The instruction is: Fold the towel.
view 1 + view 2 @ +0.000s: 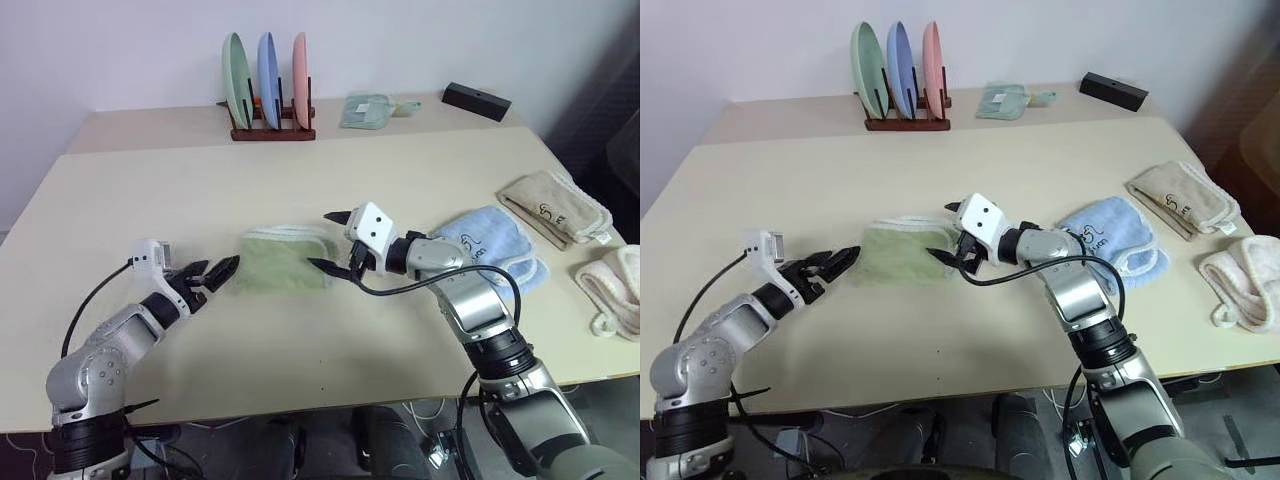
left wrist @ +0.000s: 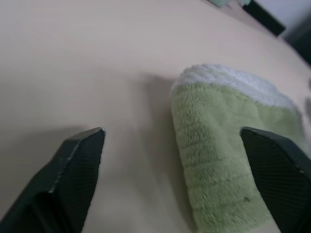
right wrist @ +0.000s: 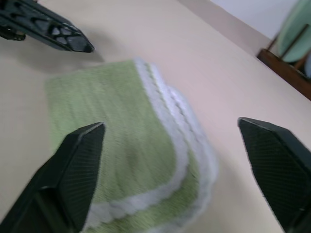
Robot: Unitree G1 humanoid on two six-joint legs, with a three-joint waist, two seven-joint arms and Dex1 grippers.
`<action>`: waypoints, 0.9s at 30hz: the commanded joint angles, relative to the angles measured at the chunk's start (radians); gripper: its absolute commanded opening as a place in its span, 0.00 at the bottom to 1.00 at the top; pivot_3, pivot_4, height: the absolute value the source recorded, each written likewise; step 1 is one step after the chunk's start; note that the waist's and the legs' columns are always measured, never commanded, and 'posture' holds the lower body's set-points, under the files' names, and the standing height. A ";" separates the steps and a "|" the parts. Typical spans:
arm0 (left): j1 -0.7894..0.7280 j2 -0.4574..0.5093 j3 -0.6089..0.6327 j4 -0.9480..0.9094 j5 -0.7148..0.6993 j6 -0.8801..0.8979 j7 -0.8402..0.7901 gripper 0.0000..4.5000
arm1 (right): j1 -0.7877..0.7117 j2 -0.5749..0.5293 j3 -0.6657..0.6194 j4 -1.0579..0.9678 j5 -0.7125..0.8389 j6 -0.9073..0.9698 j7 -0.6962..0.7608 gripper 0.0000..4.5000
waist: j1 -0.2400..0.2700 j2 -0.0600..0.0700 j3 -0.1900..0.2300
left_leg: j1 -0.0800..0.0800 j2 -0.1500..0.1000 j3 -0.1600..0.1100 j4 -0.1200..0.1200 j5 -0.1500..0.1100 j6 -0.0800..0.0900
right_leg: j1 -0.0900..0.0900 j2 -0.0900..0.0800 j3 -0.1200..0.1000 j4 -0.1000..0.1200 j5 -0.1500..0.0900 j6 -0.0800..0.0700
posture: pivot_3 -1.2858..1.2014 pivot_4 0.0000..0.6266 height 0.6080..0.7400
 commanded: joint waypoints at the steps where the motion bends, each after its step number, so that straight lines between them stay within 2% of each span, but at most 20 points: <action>1: -0.024 -0.037 0.032 -0.032 -0.130 0.086 0.067 0.95 | 0.004 -0.020 0.012 -0.089 0.009 -0.018 0.033 1.00 | 0.000 0.000 0.000 | 0.000 0.000 0.000 0.000 0.000 0.000 | 0.000 0.000 0.000 0.000 0.000 0.000 | 0.52 0.24 0.94; 3: -0.040 -0.065 0.011 -0.023 -0.152 0.117 0.101 0.95 | 0.008 -0.026 0.015 -0.137 0.033 0.002 0.057 1.00 | -0.003 0.000 0.000 | 0.000 0.000 0.000 0.000 0.000 0.000 | 0.000 0.000 0.000 0.000 0.000 0.000 | 0.52 0.24 0.94; 6: -0.041 -0.079 -0.070 -0.019 -0.108 0.136 0.119 0.95 | 0.010 -0.039 0.014 -0.187 0.049 0.022 0.078 1.00 | -0.003 0.000 0.000 | 0.000 0.000 0.000 0.000 0.000 0.000 | 0.000 0.000 0.000 0.000 0.000 0.000 | 0.52 0.24 0.94; 9: -0.037 -0.084 -0.096 -0.015 -0.092 0.124 0.119 0.95 | 0.018 -0.055 0.012 -0.213 0.056 0.036 0.089 1.00 | -0.003 0.000 0.000 | 0.001 0.000 0.000 -0.001 0.000 0.000 | 0.000 0.000 0.000 0.000 0.000 0.000 | 0.52 0.24 0.94; 12: -0.042 -0.105 -0.097 -0.005 -0.097 0.107 0.126 0.78 | 0.042 -0.089 0.010 -0.249 0.074 0.052 0.121 1.00 | 0.004 0.000 0.000 | 0.001 0.000 0.000 -0.001 0.000 0.000 | 0.000 0.000 0.000 0.000 0.000 0.000 | 0.52 0.24 0.94; 19: -0.034 -0.138 -0.105 -0.030 -0.103 0.083 0.124 0.01 | 0.084 -0.140 0.009 -0.282 0.087 0.068 0.144 1.00 | 0.016 0.000 0.000 | 0.001 0.000 0.001 0.000 0.000 0.000 | 0.000 0.000 0.000 0.000 0.000 0.000 | 0.52 0.24 0.94; 21: -0.034 -0.141 -0.089 -0.044 -0.101 0.057 0.125 0.00 | 0.080 -0.140 0.009 -0.271 0.081 0.062 0.137 1.00 | 0.017 0.000 0.000 | 0.001 0.000 0.001 0.000 0.000 0.000 | 0.000 0.000 0.000 0.000 0.000 0.000 | 0.52 0.24 0.94; 27: -0.110 -0.125 0.161 0.025 -0.079 -0.177 0.272 0.00 | 0.063 -0.144 0.001 -0.230 0.069 0.038 0.127 1.00 | 0.018 -0.001 0.000 | 0.000 0.001 0.001 0.000 0.000 -0.001 | 0.000 0.000 0.000 -0.001 0.000 -0.001 | 0.52 0.24 0.94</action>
